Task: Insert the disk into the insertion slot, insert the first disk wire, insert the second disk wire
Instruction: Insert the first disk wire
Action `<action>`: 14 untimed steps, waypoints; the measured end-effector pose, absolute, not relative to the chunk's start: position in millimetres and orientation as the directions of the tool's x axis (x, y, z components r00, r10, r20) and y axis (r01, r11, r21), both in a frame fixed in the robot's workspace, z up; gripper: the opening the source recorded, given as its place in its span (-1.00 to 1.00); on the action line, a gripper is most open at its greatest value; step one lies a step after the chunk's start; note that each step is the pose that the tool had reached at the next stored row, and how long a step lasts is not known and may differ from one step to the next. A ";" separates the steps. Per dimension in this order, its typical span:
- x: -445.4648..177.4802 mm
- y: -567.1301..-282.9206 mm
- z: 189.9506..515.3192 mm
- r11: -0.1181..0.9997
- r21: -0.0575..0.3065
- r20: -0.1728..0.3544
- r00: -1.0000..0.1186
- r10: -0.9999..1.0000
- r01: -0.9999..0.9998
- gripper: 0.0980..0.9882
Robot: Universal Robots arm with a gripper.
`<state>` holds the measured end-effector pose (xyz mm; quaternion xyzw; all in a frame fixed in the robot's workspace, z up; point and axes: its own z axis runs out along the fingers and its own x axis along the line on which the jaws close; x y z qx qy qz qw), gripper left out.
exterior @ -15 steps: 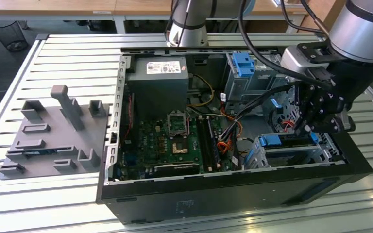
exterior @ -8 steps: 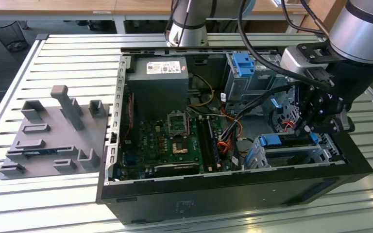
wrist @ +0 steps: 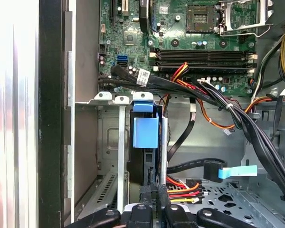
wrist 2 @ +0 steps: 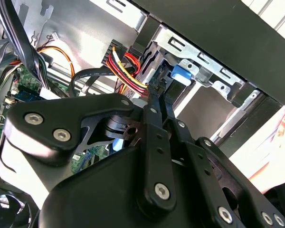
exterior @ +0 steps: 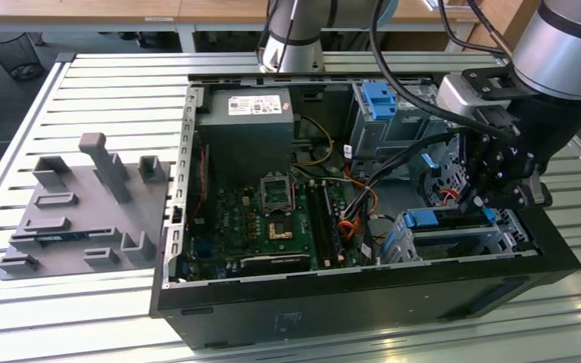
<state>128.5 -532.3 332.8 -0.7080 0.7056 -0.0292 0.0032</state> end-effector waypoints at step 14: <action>128.5 -532.3 329.9 -0.004 -0.045 0.037 0.003 -0.999 -0.999 -0.84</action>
